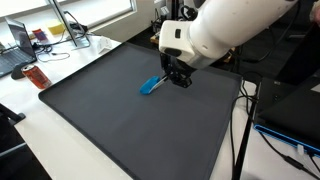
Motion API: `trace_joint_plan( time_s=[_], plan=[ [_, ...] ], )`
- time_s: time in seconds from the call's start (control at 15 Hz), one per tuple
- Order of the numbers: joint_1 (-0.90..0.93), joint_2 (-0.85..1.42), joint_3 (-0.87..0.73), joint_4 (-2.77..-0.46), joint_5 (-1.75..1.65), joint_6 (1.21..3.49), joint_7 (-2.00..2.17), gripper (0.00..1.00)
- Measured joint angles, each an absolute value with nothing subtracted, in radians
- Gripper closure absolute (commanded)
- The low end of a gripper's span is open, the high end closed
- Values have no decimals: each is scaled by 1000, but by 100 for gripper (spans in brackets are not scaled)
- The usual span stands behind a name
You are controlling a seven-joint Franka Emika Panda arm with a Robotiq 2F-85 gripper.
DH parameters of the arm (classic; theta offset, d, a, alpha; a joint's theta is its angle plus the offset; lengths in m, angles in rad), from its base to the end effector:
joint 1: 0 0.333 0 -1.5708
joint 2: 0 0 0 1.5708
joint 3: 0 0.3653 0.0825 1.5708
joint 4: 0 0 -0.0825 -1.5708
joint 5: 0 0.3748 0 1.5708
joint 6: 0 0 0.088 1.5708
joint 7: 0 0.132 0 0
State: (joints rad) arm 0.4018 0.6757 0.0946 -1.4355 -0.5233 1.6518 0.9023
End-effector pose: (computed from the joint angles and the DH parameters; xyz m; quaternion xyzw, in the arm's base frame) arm 0.6372 0.2604 0.2992 0.9443 -0.1173 -0.0282 0.3063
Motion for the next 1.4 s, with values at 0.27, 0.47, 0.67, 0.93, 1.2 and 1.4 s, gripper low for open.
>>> trace_joint_plan(
  time_s=[0.27,0.47,0.67,0.93,1.2,1.4],
  plan=[
    [402,687,88,-1436,-522,1652,902,96],
    [402,688,88,-1436,-522,1652,902,99],
    [402,692,86,-1437,-522,1667,901,99],
    [397,714,77,-1445,-519,1761,895,99],
    [384,717,60,-1468,-510,1857,889,99],
    [373,717,48,-1471,-489,1883,868,99]
  ],
)
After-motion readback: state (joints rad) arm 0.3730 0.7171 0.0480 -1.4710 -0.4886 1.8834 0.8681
